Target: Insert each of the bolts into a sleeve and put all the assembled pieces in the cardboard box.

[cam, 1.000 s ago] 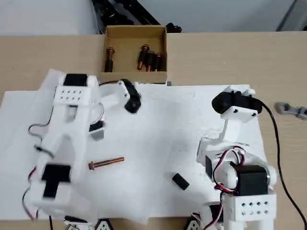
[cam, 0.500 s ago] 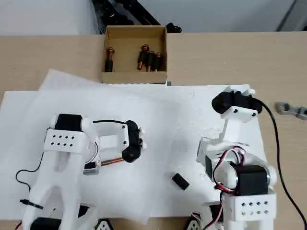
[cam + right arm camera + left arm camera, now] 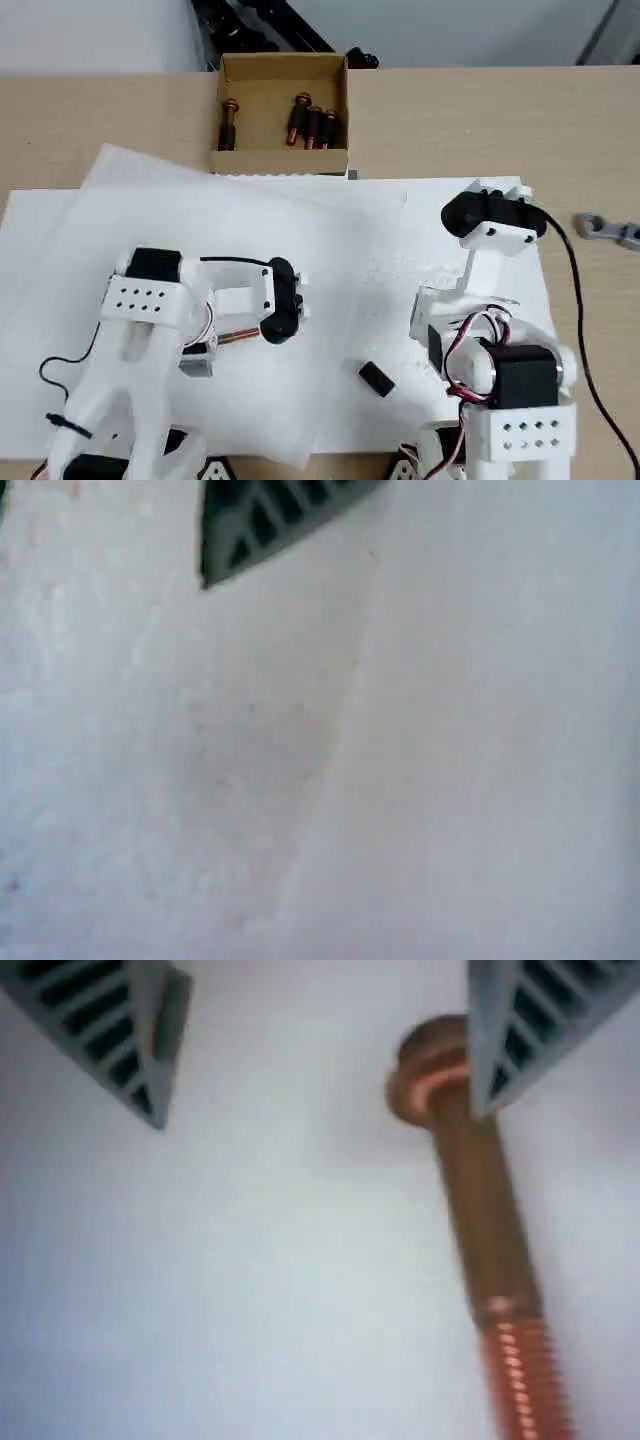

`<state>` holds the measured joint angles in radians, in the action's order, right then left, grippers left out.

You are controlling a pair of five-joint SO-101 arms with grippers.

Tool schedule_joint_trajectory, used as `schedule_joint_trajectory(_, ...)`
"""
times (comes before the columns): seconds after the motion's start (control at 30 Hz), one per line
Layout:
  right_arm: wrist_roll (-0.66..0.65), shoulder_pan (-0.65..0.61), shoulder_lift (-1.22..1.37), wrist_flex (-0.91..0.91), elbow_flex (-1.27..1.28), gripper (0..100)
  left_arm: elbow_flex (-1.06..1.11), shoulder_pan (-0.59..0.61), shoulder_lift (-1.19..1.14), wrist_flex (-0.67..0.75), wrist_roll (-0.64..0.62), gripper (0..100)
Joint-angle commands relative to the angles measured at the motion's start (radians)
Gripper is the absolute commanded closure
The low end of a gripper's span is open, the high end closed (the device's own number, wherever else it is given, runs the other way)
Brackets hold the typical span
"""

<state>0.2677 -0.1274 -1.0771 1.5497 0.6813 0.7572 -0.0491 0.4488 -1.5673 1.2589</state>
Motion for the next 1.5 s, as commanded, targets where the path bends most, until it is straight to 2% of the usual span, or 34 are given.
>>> schedule_joint_trajectory(0.0, 0.011, -0.007, -0.001, -0.01, -0.003, 87.3, 0.016, -0.009, 0.026, 0.08, -0.003, 81)
schedule_joint_trajectory(0.47, 0.011, -0.012, -0.001, -0.012, -0.003, 87.3, 0.194, 0.0, 0.026, 0.31, -0.003, 81)
schedule_joint_trajectory(0.83, 0.011, -0.012, -0.01, -0.008, -0.003, 87.3, 0.288, 0.0, 0.026, 0.399, -0.009, 81)
schedule_joint_trajectory(1.03, 0.011, -0.013, -0.01, -0.008, -0.003, 87.3, 0.231, -0.002, -0.002, 0.402, -0.06, 81)
schedule_joint_trajectory(1.23, 0.012, -0.013, -0.01, 0.01, -0.003, 87.3, 0.059, 0.0, -0.262, 0.381, -0.114, 81)
schedule_joint_trajectory(1.33, 0.012, -0.013, -0.01, 0.041, -0.003, 87.3, -0.035, -0.008, -0.394, 0.325, -0.117, 81)
schedule_joint_trajectory(1.47, 0.012, -0.01, -0.01, 0.062, -0.003, 87.3, -0.107, -0.008, -0.473, 0.279, -0.117, 81)
